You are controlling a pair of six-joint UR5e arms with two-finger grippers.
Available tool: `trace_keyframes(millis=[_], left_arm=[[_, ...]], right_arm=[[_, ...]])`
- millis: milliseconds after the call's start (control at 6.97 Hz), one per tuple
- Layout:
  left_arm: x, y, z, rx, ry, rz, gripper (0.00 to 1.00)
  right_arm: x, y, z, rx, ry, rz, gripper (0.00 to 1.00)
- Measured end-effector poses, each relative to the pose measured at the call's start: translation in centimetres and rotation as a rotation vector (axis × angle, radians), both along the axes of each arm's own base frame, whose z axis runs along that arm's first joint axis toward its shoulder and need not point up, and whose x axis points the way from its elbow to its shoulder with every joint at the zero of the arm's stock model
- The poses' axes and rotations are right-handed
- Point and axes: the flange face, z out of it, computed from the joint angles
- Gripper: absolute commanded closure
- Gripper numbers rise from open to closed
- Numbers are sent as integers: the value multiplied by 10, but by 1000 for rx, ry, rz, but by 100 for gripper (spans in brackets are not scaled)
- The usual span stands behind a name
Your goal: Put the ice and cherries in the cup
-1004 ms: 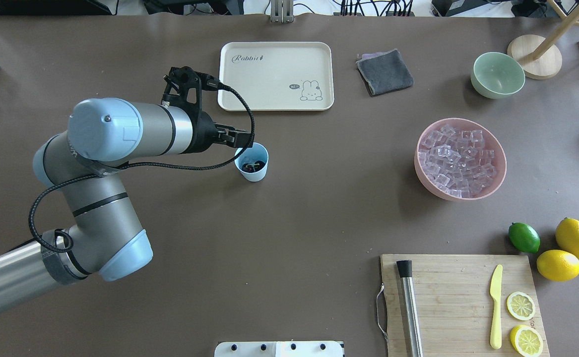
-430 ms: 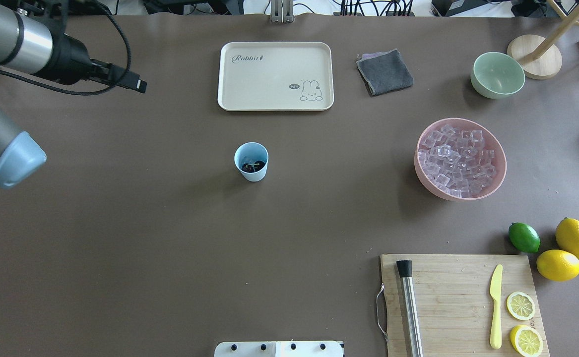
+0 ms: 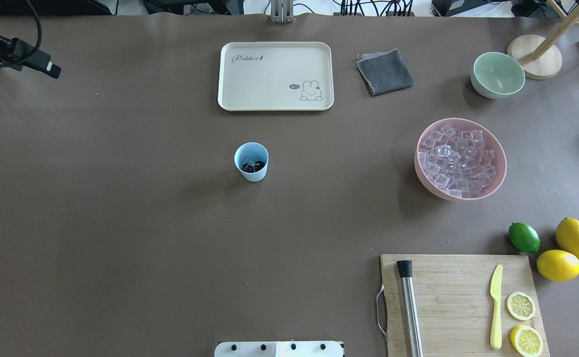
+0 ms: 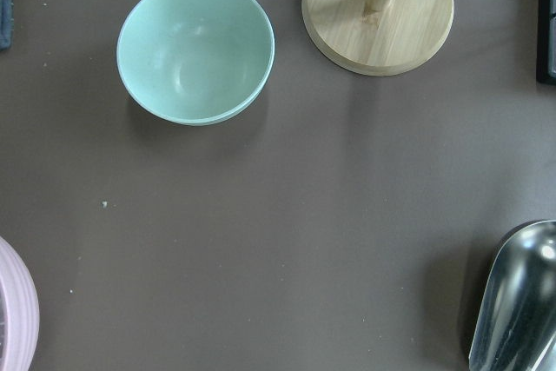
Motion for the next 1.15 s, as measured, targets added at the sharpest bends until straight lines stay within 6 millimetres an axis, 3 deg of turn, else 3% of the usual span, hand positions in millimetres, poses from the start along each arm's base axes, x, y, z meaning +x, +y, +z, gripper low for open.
trace_keyframes(millis=[287,574,860,1147], left_arm=[[-64,-10,38,-92,-90,-15,3],[-110,-18,74,-191,-136,-70,2],[-145,-15,119,-273,-163,-124,2],[-163,-5,153,-307,-253,-176,2]], right_arm=[[0,-4,-19,-11,-2,1,0],[2,-4,-25,-7,3,6,0],[4,1,-21,-6,16,13,0],[5,2,-20,-5,22,18,0]])
